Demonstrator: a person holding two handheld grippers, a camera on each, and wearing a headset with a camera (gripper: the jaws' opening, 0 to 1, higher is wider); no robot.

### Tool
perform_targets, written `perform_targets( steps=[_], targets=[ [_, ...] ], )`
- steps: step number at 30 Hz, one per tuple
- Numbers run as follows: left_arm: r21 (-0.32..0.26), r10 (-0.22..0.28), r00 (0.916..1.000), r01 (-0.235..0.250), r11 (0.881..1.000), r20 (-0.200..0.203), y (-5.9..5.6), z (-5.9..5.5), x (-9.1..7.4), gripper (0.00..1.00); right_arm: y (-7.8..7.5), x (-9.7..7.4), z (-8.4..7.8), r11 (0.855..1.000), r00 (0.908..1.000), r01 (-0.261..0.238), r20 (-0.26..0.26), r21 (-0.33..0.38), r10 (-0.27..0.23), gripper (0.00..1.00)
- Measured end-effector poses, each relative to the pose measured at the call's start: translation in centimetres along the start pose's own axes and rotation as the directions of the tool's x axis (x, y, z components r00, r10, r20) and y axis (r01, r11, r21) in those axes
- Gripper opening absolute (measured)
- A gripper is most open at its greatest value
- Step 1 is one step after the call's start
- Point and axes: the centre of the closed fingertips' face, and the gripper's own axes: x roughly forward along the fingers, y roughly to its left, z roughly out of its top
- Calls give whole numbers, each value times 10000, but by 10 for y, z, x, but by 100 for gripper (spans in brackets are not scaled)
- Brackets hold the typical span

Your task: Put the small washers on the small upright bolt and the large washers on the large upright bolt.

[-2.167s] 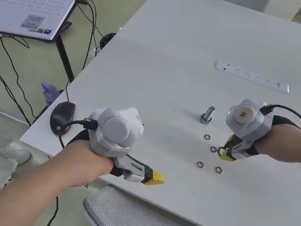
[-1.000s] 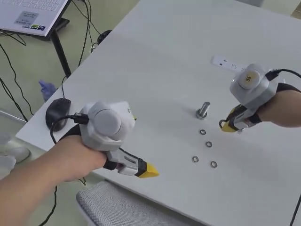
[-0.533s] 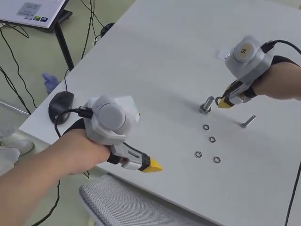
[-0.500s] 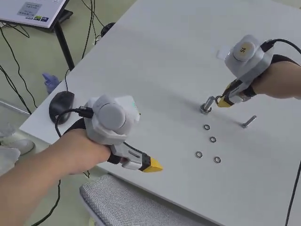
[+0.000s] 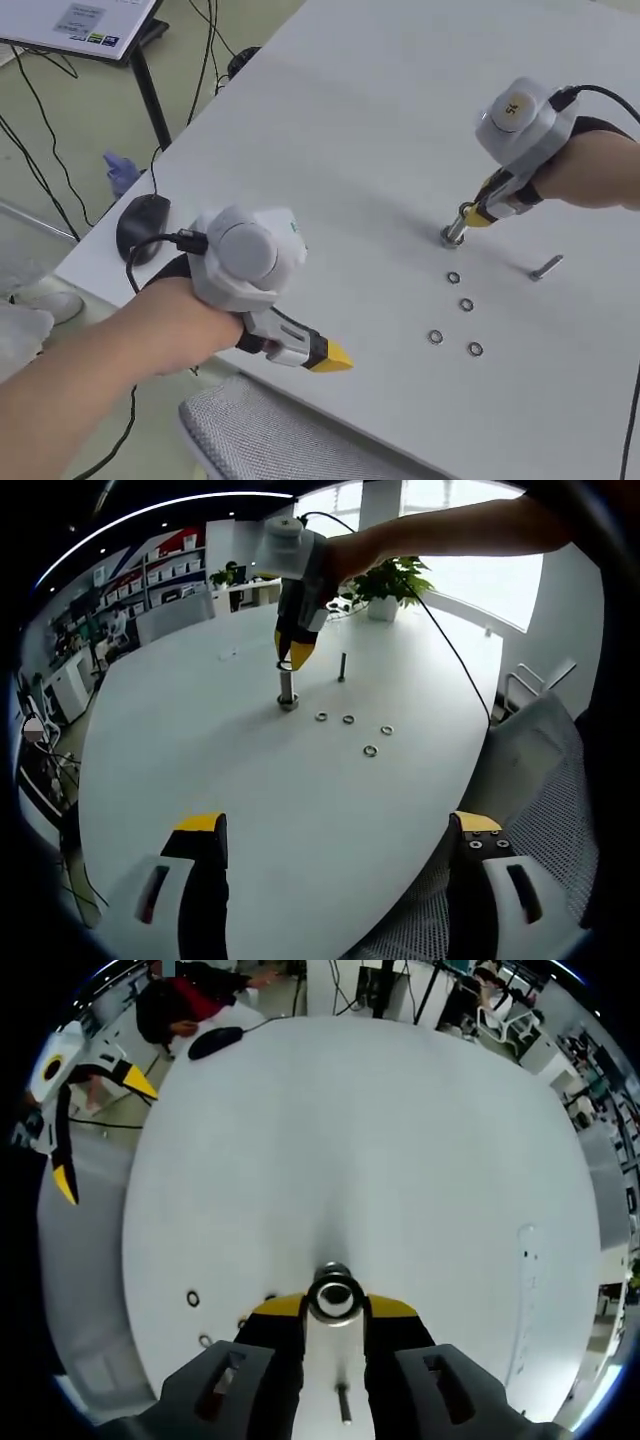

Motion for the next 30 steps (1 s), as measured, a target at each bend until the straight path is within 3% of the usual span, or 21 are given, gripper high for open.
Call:
perform_targets(
  steps=[10,30],
  targets=[
    [19,-4,10000,4,10000,-39,7,-1,0,91,-4,12,-2,9998,9996,-161,-219,71,162,21],
    [-22,-176,9998,176,9998,-65,8,-3,2,90,1,41,-7,9996,9974,-262,-667,-93,255,21]
  ],
)
